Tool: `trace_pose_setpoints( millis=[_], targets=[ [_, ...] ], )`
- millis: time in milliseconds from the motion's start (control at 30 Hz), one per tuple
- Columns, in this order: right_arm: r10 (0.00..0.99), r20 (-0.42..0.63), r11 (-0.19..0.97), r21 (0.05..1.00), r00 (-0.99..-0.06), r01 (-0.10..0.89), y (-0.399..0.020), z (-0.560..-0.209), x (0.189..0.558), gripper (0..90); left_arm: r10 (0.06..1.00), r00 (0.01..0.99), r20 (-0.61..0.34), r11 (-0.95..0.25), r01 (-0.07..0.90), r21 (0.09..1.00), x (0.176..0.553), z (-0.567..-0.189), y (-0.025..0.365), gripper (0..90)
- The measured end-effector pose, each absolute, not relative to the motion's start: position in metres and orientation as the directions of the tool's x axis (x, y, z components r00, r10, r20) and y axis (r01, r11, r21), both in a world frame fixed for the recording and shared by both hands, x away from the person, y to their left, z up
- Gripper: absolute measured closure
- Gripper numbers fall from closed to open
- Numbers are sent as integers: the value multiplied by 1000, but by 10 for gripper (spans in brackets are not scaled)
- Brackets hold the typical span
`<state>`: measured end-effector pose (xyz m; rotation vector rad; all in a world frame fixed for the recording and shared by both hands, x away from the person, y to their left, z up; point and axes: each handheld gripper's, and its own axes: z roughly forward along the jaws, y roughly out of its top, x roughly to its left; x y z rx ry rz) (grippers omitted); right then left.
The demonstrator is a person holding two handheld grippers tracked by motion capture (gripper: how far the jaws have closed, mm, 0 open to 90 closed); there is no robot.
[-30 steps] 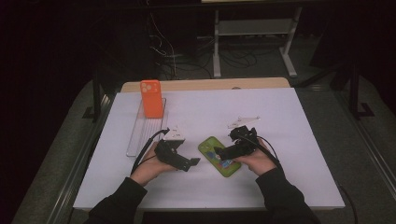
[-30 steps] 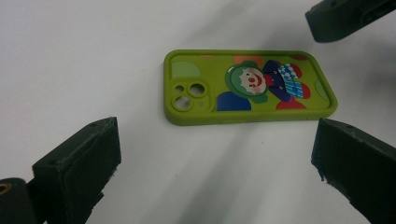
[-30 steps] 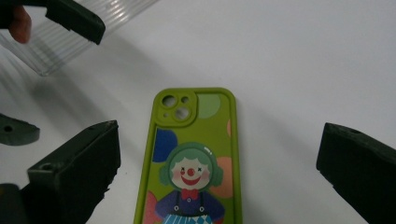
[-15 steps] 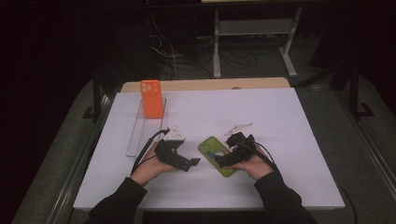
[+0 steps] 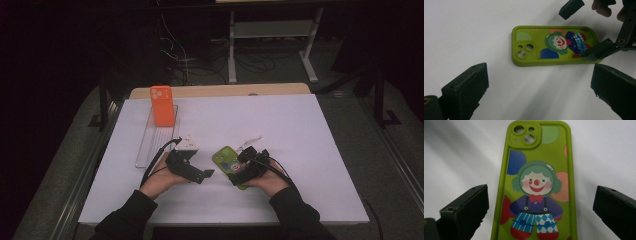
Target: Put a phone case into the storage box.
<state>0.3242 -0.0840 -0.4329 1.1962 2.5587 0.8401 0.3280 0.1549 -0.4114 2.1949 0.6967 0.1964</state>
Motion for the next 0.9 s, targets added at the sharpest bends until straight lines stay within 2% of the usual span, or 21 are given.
trace_pose_setpoints(
  millis=[500,900],
  targets=[
    [750,58,540,523,-659,659,-78,-440,322,117,551,830,-94,-510,423,749,328,-412,154,10],
    [752,26,553,520,-659,651,-76,-441,320,142,546,833,-85,-523,418,743,328,-412,155,10]
  ],
)
